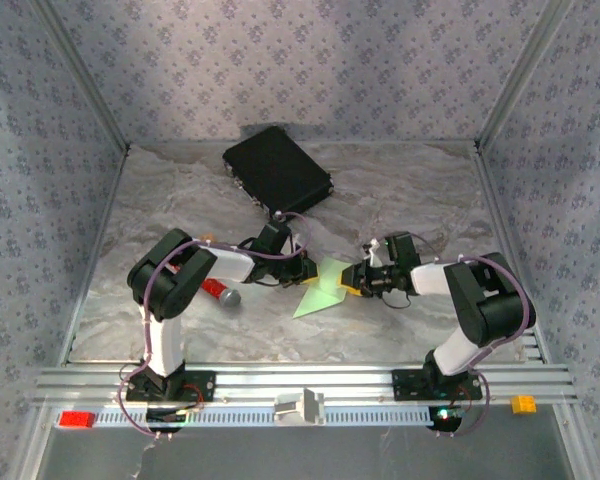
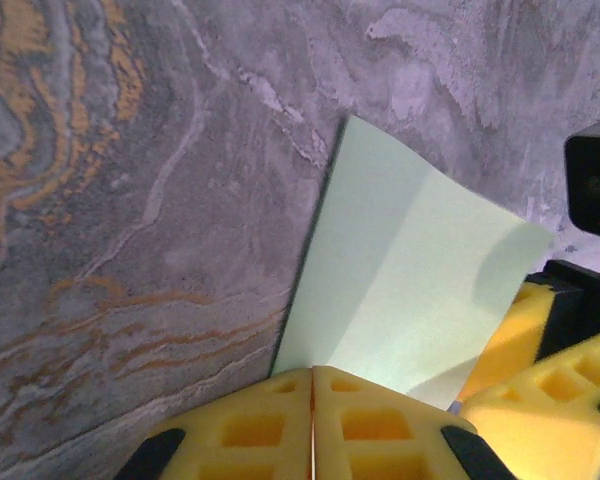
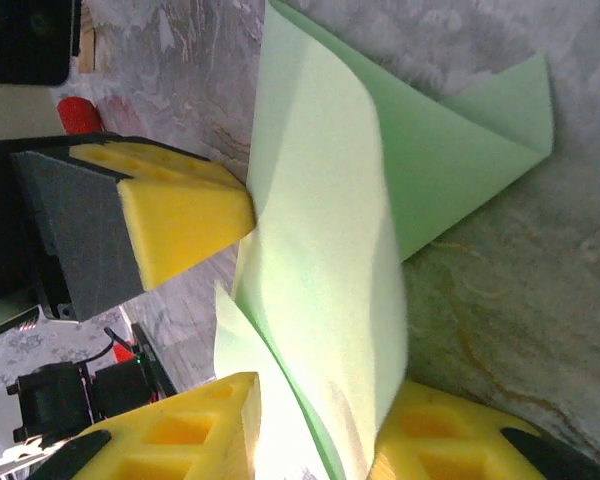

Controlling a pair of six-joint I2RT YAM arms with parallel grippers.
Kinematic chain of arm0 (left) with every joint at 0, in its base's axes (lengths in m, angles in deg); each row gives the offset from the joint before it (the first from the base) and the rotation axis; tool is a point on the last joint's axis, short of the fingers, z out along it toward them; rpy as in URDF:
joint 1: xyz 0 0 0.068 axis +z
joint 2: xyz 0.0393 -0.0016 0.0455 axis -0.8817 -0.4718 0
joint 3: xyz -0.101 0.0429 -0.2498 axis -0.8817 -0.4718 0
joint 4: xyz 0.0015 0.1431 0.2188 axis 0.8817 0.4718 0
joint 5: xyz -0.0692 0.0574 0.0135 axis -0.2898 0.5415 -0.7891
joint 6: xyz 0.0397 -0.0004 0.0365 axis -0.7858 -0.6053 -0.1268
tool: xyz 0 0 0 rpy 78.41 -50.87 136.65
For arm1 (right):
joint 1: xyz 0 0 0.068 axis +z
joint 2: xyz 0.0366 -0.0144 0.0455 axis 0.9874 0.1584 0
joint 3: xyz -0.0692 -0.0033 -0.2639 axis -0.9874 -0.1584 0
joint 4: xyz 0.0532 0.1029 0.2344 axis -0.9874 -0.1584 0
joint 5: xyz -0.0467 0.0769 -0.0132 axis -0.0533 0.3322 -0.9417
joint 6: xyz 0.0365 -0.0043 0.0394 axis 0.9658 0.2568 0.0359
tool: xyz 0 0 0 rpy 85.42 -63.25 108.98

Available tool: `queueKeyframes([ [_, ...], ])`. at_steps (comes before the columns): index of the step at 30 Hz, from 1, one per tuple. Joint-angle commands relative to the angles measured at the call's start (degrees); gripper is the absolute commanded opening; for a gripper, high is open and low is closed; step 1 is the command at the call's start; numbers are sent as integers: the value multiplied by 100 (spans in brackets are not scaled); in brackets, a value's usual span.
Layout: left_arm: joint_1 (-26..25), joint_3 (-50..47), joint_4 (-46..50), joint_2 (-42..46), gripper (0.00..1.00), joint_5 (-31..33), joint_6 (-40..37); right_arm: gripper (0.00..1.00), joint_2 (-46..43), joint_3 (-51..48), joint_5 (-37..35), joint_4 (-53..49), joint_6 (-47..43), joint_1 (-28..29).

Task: Fold a paper plane with a square sheet of paper (pick it up from the middle)
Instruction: Fold the wing for the fifth time at the center of the table.

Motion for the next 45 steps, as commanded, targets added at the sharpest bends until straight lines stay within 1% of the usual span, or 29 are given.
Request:
queueKeyframes([
  [1,-56,-135,-26,-240,8,308,4,24,-243,-239,-293,405,435,51],
  [3,-59,-145,-82,-202,8,283,18,19,-205,-238,-294,583,596,87],
  [6,-77,-172,-103,-23,10,330,-13,13,-252,-234,-315,683,782,104],
  [10,-115,-267,76,559,25,732,-232,10,-453,-209,-323,529,891,40],
  [14,-260,-184,705,1148,39,1268,-783,8,-549,-32,-237,173,914,-9],
  [17,-605,-37,1303,1486,43,1825,-1382,7,-518,169,-165,-208,918,-66],
  [19,-960,102,1786,1636,46,2396,-1882,7,-471,317,-90,-433,911,-107],
  [22,-1499,326,2429,1675,49,3264,-2434,6,-425,519,-37,-780,893,-154],
  [25,-1996,507,2832,1584,52,3924,-2825,6,-435,594,-12,-916,934,-185],
  [28,-2342,675,3132,1384,54,4467,-2958,7,-448,629,7,-931,991,-207],
  [31,-2545,859,3360,1140,54,4800,-3111,7,-460,632,7,-943,1036,-226],
  [37,-2785,1166,3610,705,54,5132,-3191,7,-459,683,-7,-952,1101,-238],
  [40,-2852,1256,3756,570,52,5458,-3084,7,-451,706,-10,-969,1102,-246],
  [42,-2890,1243,3773,549,51,5610,-3048,7,-447,706,-12,-969,1105,-245],
  [45,-2906,1230,3769,531,47,5664,-3017,7,-440,702,-8,-959,1136,-239],
])
